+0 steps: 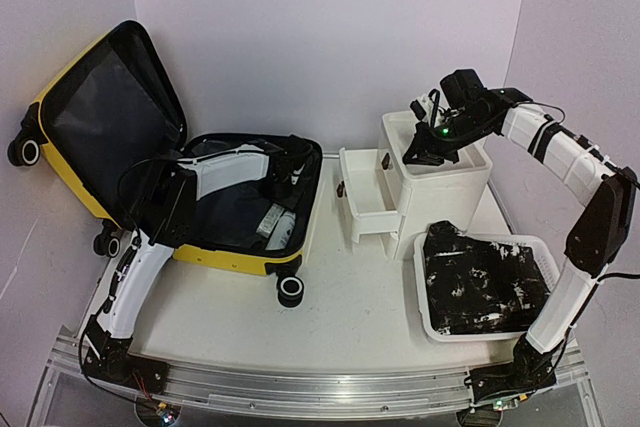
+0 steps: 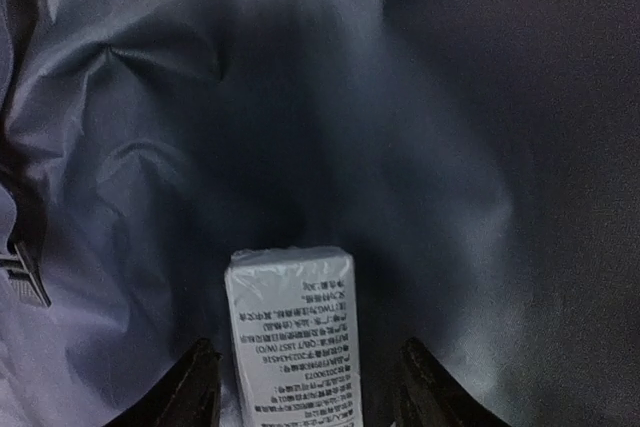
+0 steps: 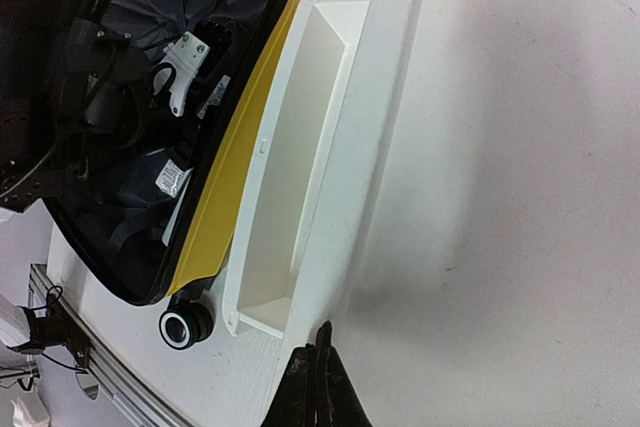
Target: Open, take out, and arrange the luggage
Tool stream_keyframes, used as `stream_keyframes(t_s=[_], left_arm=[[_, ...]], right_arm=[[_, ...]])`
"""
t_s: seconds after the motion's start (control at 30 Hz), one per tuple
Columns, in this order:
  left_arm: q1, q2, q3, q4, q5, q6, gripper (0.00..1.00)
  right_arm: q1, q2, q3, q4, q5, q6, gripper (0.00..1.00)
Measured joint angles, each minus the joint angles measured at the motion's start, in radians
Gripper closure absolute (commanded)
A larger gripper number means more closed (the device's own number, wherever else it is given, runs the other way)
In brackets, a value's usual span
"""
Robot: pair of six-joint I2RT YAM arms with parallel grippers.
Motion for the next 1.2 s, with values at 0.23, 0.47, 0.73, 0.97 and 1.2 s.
stream_keyframes(t_s=[0.23, 0.47, 0.73, 0.97, 1.2], left_arm=[[-0.008, 0.004, 0.0, -0.007, -0.037, -0.002, 0.54], [-0.013, 0.004, 0.01, -0.022, -0.073, 0.005, 0.62], [-0.014, 0.002, 0.04, -0.031, -0.095, 0.02, 0.65], [-0.014, -0.077, 0.018, -0.05, -0.114, 0.024, 0.65], [-0.014, -0.308, 0.013, -0.047, -0.081, 0.003, 0.66]], right_arm=[[0.0, 0.0, 0.0, 0.0, -0.002, 0.001, 1.0], [0.0, 0.0, 0.0, 0.0, -0.003, 0.001, 1.0], [0.0, 0.0, 0.0, 0.0, -0.002, 0.001, 1.0], [0.0, 0.0, 0.0, 0.0, -0.003, 0.001, 1.0], [0.0, 0.0, 0.0, 0.0, -0.003, 0.001, 1.0]])
